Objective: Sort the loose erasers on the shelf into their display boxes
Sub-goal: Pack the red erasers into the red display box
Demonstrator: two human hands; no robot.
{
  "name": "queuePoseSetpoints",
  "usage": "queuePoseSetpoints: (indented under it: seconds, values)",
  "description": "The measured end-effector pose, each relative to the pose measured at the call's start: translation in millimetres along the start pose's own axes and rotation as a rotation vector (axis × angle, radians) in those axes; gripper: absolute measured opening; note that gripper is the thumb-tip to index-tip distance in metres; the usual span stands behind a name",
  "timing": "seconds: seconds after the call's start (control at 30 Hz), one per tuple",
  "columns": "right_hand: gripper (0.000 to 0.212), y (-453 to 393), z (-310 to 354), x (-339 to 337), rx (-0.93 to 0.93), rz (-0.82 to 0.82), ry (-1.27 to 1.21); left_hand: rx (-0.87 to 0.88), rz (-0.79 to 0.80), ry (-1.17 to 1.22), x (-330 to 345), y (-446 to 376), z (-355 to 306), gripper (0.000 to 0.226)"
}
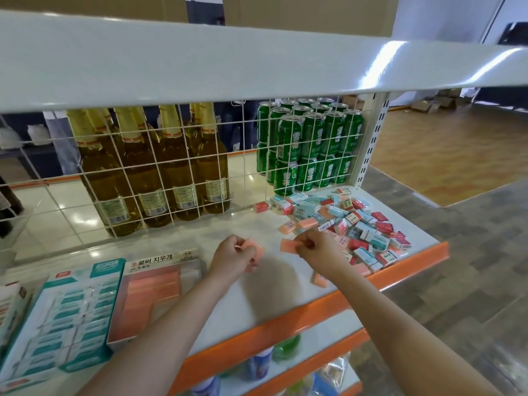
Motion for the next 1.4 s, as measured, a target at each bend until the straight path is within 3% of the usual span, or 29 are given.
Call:
queuePoseSetpoints:
  seconds: [0.13,0.3,0.43,0.5,0.67,1.17,1.4]
  values:
    - [0.024,1.8,4.1,1.9,-0.018,-0.004,0.004,0.066,0.051,-0.144,-0.1,2.6,-2.0,0.005]
    - [0.029,1.2,4.8,4.8,-0.018,0.001,-0.013,0.104,0.084,-0.24,-4.0,4.6,-3.2,0.012]
    - [0.03,0.6,7.9,5.9,-0.027,0.024,-0.053,0.079,0.091,-0.148,-9.4,4.4,-1.3,0.017]
    - [0.031,1.0,12.0,6.9,-0.047,0.031,-0.058,0.054,0.111,-0.093,-11.4,5.0,0.2,0.008]
    - [0.031,1.4,21.8,14.7,-0.056,0.055,-0.074,0.082,0.114,-0.138,-22.6,4.9,-4.7,0.017]
    - [0.019,-0.3,95.2,32.8,-0.117,0.042,-0.196,0.214,-0.091,-0.484,-109.5,20.7,-59.2,0.026]
    - [0.022,1.0,148.0,68.7,-0.162,0.089,-0.113,0.155,-0.24,-0.611,-174.4,40.1,-52.4,0.024]
Point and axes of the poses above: each hand's wrist, its own y-axis away from the middle knuckle, its own x-axis out of the palm, z = x × y, the point moved 10 cm from there along -y, towards the middle knuckle, and after that the axes turned 15 degrees about y, right-handed, at the moved point
